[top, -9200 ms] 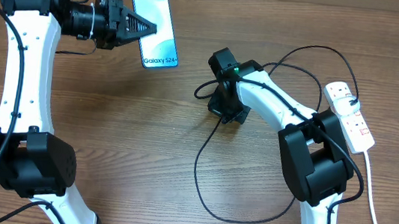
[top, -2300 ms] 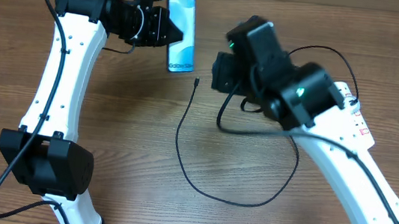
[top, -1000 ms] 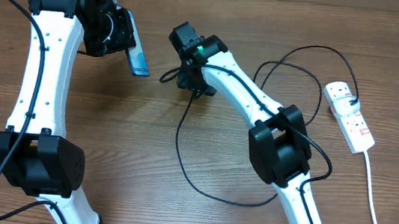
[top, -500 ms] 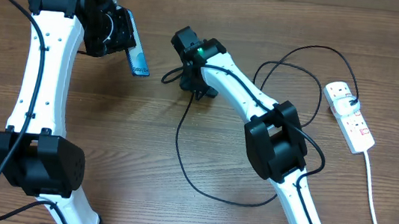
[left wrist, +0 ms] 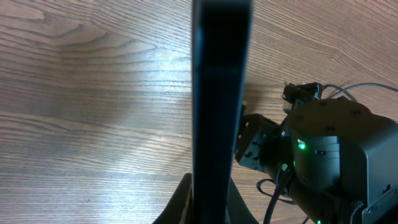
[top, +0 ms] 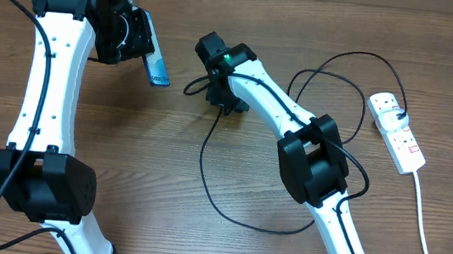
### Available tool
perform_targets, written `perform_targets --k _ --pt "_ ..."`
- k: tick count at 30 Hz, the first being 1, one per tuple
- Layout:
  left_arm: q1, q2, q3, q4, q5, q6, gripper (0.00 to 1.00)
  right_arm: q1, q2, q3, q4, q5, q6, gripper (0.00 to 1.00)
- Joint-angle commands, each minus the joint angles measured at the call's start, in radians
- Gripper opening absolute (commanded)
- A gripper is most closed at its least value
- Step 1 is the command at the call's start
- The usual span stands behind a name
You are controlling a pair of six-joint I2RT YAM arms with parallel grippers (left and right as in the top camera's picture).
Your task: Plug charger to phone and switch on socket
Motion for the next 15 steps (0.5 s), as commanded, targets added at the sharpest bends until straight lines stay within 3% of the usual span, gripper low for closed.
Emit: perform_targets --k 1,15 --pt "0.000 -0.008 0.014 0.007 0.003 -0.020 0.04 -0.009 0.040 -0.003 -0.007 0.003 0.001 0.34" --pt "0.000 -0.008 0.014 0.004 0.003 -0.019 0.04 -0.050 0.040 -0.004 0.033 -0.016 0.000 0.21"
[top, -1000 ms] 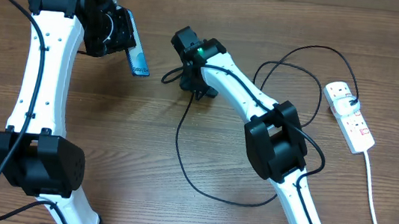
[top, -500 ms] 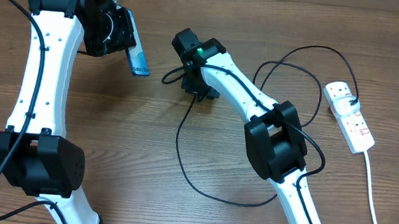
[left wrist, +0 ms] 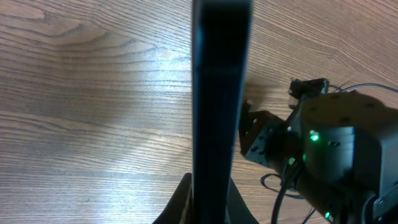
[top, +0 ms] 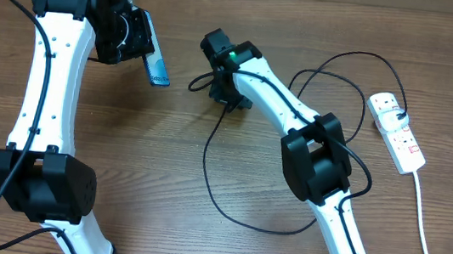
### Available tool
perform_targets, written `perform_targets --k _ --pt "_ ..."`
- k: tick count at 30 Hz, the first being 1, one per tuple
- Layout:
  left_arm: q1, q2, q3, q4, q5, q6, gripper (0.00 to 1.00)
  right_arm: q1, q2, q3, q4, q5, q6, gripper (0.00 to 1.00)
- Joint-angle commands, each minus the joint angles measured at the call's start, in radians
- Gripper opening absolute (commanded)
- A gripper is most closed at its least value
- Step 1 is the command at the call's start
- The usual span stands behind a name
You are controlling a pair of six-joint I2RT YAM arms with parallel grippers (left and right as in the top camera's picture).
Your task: Plug charger to phone and switch on socket
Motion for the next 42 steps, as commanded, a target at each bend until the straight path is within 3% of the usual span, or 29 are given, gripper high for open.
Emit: perform_targets --k 1,10,42 --pt "0.000 -0.008 0.014 0.005 0.003 -0.017 0.04 -0.020 0.040 -0.004 0.005 0.003 0.000 0.21" --pt "0.000 -0.008 0.014 0.005 0.003 -0.017 0.04 -0.020 0.040 -0.004 0.019 0.003 -0.003 0.21" --pt "0.000 -0.008 0.014 0.006 0.005 -0.009 0.04 -0.020 0.040 0.002 0.026 -0.008 -0.037 0.04"
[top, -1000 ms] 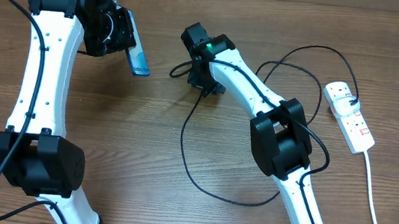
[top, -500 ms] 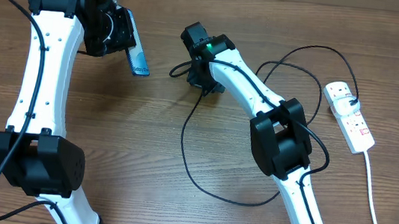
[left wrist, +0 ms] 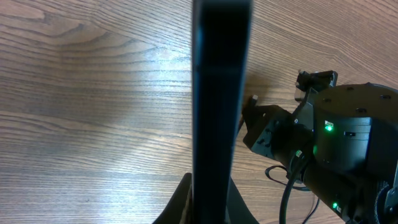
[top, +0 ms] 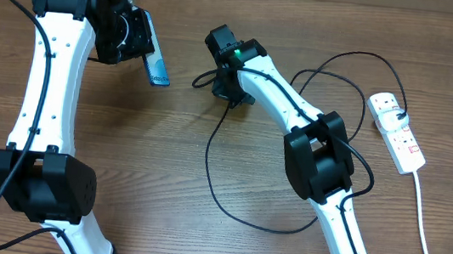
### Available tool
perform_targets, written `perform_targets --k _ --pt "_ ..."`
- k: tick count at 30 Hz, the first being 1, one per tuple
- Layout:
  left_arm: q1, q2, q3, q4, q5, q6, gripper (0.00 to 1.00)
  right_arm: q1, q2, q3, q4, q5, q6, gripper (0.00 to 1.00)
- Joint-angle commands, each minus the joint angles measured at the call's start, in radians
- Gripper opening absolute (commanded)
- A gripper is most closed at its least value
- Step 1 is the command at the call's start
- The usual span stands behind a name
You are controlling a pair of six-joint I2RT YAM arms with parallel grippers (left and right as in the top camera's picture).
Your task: Plug charger to phone and switch on socket
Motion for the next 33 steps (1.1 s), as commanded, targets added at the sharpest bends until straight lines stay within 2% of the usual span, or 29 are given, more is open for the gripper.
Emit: perform_targets --k 1,4,7,10,17,25,33 --pt "0.000 -0.008 0.014 0.008 0.005 -0.008 0.04 -0.005 0.037 0.008 -0.019 -0.005 -0.006 0.04" --pt "0.000 -0.008 0.014 0.018 0.020 0.005 0.04 -0.005 0.032 0.046 -0.060 -0.005 -0.007 0.04" --pt "0.000 -0.008 0.014 0.045 0.099 0.036 0.04 -0.011 0.012 0.101 -0.111 -0.005 -0.012 0.04" --pt "0.000 -0.008 0.014 0.084 0.195 0.061 0.04 -0.024 -0.023 0.162 -0.150 -0.054 -0.084 0.04" --pt "0.006 -0.008 0.014 0.246 0.462 0.098 0.04 -0.080 -0.166 0.280 -0.260 -0.312 -0.285 0.04" --pt "0.064 -0.008 0.014 0.494 0.769 -0.018 0.04 -0.126 -0.375 0.289 -0.430 -0.418 -0.500 0.04" --pt "0.060 -0.008 0.014 0.651 0.986 -0.037 0.04 -0.077 -0.539 0.289 -0.474 -0.495 -0.584 0.04"
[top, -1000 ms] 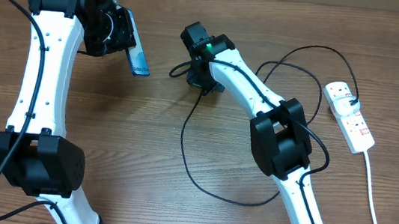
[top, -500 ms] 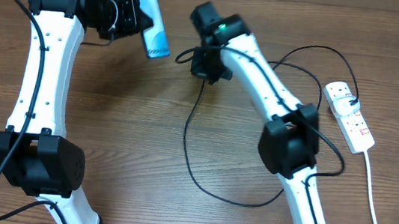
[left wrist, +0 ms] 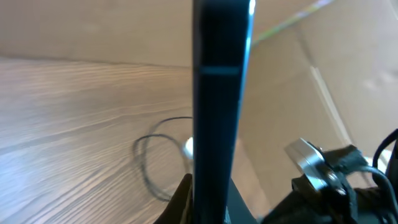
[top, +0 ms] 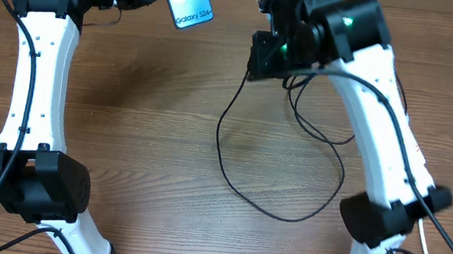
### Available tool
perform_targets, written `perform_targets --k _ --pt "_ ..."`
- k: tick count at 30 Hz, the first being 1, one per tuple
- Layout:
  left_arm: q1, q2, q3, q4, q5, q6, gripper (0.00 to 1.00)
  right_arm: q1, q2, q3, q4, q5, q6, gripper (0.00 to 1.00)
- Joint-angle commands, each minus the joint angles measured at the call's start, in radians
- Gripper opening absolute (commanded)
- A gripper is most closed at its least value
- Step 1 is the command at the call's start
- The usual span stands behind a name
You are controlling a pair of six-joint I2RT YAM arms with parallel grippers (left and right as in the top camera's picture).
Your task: Plug charger to phone and switch on socket
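Observation:
My left gripper is raised at the back left, shut on the phone, whose labelled blue face points towards the right arm. In the left wrist view the phone shows edge-on as a dark upright bar between my fingers. My right gripper is lifted at the back centre, a short gap right of the phone, shut on the black charger cable, which hangs down and loops over the table. A silver connector tip shows beside the phone's edge. The socket strip is hidden.
The wooden table carries the slack cable loop at centre right. A white power cord runs along the right edge near the right arm's base. A cardboard wall stands behind the table.
Both arms have risen well above the table. The phone is now higher and further back, turned towards the right. The right gripper has come up off the table with the cable end.
The left gripper held the phone still over the back left of the table throughout. The right gripper sat low on the cable end near the centre, shifting slightly back and right. Now both are lifted and face each other, the cable hanging below.

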Motion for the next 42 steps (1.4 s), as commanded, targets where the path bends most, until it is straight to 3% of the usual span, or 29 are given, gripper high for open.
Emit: perform_targets --k 1,13,21,31,37,41,42 --pt "-0.010 -0.008 0.014 0.047 0.207 -0.017 0.04 0.040 -0.068 0.020 0.013 -0.054 -0.063 0.04" --pt "-0.011 -0.008 0.014 0.057 0.220 -0.006 0.04 0.111 -0.106 0.020 -0.056 -0.043 -0.078 0.04" --pt "-0.010 -0.008 0.014 0.002 0.044 -0.005 0.04 0.198 -0.098 -0.035 -0.088 -0.072 -0.114 0.04" --pt "0.016 -0.008 0.014 -0.251 -0.420 0.027 0.04 0.224 -0.097 -0.495 0.153 -0.069 -0.062 0.04" --pt "0.018 -0.008 0.014 -0.315 -0.507 0.079 0.04 0.224 -0.097 -0.796 0.304 -0.082 -0.052 0.04" --pt "0.018 -0.008 0.014 -0.322 -0.542 0.078 0.04 0.222 -0.097 -0.922 0.452 -0.076 0.066 0.04" --pt "0.018 -0.008 0.014 -0.323 -0.548 0.078 0.04 0.221 -0.097 -0.935 0.489 -0.076 0.106 0.09"
